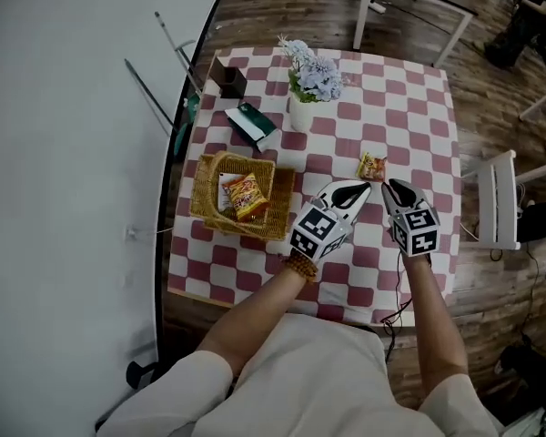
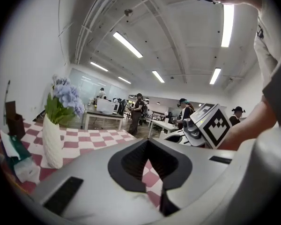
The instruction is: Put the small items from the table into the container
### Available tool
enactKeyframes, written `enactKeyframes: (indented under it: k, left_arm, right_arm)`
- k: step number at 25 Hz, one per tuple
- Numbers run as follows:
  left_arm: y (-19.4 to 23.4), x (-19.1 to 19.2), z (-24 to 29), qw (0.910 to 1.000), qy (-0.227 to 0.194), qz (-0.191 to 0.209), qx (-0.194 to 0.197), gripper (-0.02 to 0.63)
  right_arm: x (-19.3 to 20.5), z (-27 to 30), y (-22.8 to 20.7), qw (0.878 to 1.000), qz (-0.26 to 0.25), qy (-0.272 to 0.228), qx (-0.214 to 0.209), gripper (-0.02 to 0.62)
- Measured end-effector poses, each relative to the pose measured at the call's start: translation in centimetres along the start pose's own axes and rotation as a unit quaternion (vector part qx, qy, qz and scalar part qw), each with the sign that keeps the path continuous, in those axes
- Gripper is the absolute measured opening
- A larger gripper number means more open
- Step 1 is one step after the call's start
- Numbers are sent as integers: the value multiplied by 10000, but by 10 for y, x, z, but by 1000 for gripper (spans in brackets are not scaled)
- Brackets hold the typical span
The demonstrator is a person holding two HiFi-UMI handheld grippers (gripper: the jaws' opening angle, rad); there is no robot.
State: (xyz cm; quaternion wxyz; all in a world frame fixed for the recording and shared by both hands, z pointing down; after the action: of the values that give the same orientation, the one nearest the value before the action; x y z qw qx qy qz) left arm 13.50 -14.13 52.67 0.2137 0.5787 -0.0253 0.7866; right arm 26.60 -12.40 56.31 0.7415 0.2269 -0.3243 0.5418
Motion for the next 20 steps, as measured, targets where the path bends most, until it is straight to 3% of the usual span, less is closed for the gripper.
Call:
enactKeyframes:
  k: [5, 7, 9, 17, 20]
  left_arm:
    - [34, 40, 37, 9981, 348, -510, -49, 28]
    - [43, 54, 48, 9968, 492, -630, -53, 28]
    - [50, 67, 58, 9956, 607, -713, -54, 28]
    - [67, 91, 77, 9922, 829, -921, -97, 28]
    - [68, 87, 74, 9928, 796, -893, -105, 28]
  right_arm:
    - [26, 60, -25, 9980, 166, 617, -13, 89]
    - [41, 81, -34, 9953, 213, 946, -14, 129]
    - [52, 97, -43, 9926, 300, 1178, 2, 129]
    - [76, 141, -58, 9854, 636, 1561, -232, 158]
    - [71, 137, -59, 9888, 584, 1363, -168, 48]
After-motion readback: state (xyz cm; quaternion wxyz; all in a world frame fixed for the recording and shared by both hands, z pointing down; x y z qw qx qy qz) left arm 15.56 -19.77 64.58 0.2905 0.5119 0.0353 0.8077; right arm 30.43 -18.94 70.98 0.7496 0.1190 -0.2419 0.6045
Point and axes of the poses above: the fingertips, and each gripper's own axes: z forward along the fingers, y to its left, x out of its underside, the point moved 6 cm from there along -z, backward along the fingers, and after that the axes turned 9 degrees about y, right-handed, at the moved point
